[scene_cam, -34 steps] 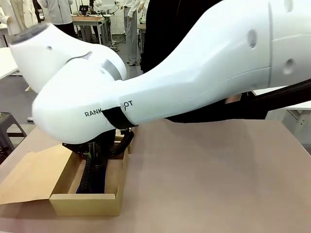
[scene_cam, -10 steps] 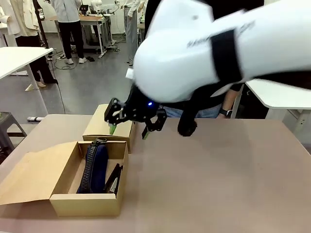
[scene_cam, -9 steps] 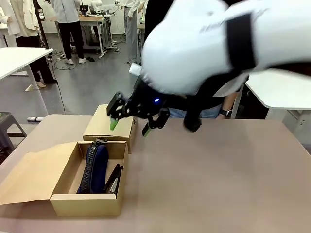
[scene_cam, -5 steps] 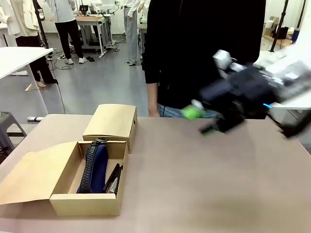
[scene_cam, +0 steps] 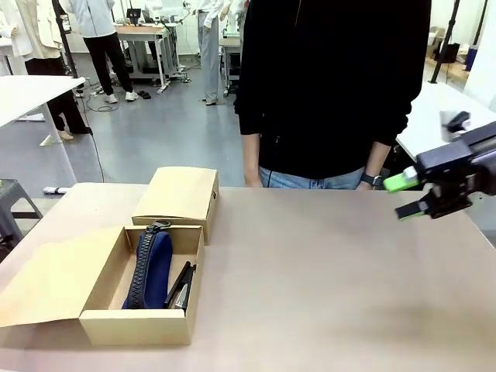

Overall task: Place items inside the box.
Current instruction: Pick up a Pencil pouch or Stapler and place it inside the Mailer Box closest to the robot.

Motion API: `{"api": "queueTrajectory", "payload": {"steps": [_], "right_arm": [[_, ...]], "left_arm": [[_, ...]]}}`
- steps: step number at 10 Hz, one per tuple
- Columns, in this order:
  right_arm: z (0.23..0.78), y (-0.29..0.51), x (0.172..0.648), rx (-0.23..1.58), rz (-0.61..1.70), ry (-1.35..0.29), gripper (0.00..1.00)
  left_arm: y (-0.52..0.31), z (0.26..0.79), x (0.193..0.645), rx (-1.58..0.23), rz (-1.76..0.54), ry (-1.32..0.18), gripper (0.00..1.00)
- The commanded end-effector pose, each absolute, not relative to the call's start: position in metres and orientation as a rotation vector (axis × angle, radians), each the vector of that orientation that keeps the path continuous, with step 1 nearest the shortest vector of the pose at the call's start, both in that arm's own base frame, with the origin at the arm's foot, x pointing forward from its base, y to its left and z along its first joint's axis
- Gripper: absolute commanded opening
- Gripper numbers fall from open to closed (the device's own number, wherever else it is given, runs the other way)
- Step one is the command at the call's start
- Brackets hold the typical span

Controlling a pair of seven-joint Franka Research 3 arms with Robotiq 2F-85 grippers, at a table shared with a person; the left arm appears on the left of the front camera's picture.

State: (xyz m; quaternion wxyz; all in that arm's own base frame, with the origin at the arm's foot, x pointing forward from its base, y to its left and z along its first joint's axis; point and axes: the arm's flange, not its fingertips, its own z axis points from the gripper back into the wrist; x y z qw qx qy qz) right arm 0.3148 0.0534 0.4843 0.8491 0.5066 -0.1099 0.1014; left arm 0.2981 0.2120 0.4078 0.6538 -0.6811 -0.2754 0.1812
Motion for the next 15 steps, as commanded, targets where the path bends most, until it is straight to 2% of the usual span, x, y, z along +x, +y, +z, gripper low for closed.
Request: {"api": "queueTrajectory", "payload": {"steps": [1,2,3,4,5,6,15], "right_arm": [[0.395,0.027,0.226,1.104,0.188,-0.276,1.00],[0.369,0.021,0.198,1.108,0.160,-0.303,1.00],[0.350,0.021,0.170,1.165,0.125,-0.442,1.00],[0.339,0.023,0.153,1.152,0.105,-0.517,1.00],[0.332,0.028,0.155,1.156,0.055,-0.516,1.00],[0.452,-0.042,0.325,1.124,0.101,-0.394,1.00],[0.452,-0.042,0.325,1.124,0.101,-0.394,1.00]], "left_arm": [[0.210,0.407,0.296,-1.551,0.390,-0.643,1.00],[0.210,0.407,0.296,-1.551,0.390,-0.643,1.00],[0.210,0.407,0.296,-1.551,0.390,-0.643,1.00],[0.210,0.407,0.296,-1.551,0.390,-0.643,1.00],[0.210,0.407,0.296,-1.551,0.390,-0.643,1.00],[0.210,0.407,0.296,-1.551,0.390,-0.643,1.00],[0.210,0.407,0.296,-1.551,0.390,-0.643,1.00]]}}
